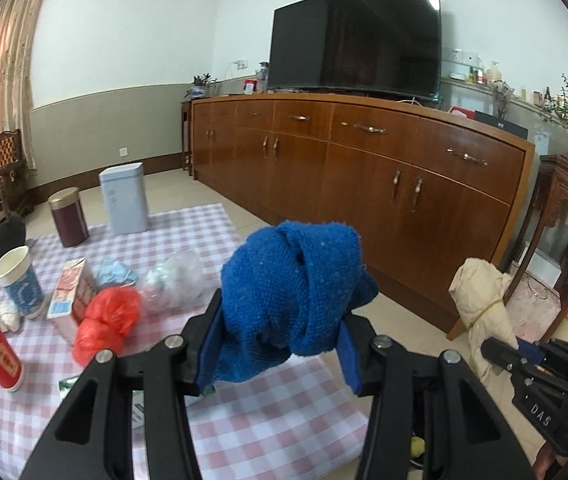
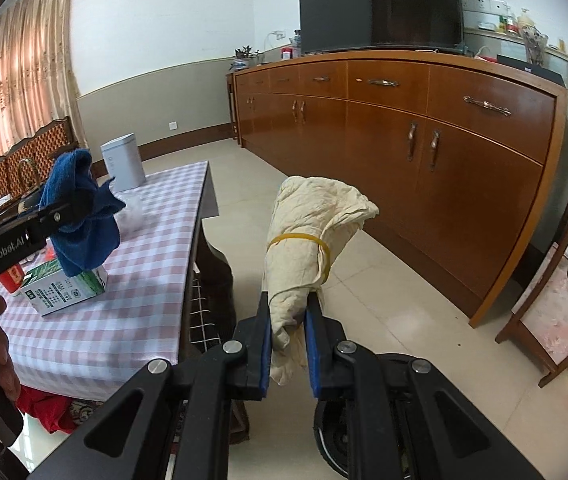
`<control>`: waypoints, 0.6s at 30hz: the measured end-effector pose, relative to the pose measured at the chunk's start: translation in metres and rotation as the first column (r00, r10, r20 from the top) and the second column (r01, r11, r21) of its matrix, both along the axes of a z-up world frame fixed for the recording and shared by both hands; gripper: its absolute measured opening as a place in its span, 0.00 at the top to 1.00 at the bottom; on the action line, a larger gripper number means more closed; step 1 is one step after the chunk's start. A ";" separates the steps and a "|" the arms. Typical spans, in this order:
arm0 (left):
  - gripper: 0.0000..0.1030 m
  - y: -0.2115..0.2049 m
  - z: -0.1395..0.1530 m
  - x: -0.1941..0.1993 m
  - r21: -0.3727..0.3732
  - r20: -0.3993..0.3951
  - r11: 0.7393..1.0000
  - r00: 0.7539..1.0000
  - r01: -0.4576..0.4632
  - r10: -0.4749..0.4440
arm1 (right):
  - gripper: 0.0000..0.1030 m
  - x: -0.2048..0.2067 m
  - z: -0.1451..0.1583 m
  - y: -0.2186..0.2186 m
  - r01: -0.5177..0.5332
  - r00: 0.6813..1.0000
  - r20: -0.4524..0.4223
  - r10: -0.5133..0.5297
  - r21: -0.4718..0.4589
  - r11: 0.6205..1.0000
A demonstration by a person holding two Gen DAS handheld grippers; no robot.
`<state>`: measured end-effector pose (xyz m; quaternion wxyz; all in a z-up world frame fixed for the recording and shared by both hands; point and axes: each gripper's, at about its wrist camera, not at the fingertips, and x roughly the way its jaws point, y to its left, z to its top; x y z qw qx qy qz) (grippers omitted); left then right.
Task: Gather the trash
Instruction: 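Carry the blue towel and beige bundle over the black bin with both tools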
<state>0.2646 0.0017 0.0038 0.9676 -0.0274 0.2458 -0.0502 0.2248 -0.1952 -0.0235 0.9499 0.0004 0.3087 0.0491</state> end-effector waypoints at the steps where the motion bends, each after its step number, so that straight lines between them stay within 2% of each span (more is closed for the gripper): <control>1: 0.51 -0.002 0.001 0.001 0.001 0.004 1.000 1.000 0.001 -0.001 | 0.85 0.000 0.000 -0.003 0.004 1.000 -0.002 -0.004 -0.001 1.000; 4: 0.51 -0.001 0.008 0.003 -0.010 0.023 1.000 1.000 -0.003 0.003 | 0.85 -0.002 -0.002 -0.009 0.013 1.000 -0.004 -0.013 -0.005 1.000; 11: 0.51 0.009 0.048 0.005 -0.035 0.104 0.999 0.994 -0.011 0.014 | 0.85 -0.003 0.000 -0.018 0.030 1.000 0.002 -0.030 -0.004 1.000; 18: 0.51 -0.015 0.025 -0.002 -0.026 0.059 0.999 0.997 0.042 -0.041 | 0.85 -0.009 0.000 -0.027 0.047 0.999 0.004 -0.047 0.001 0.999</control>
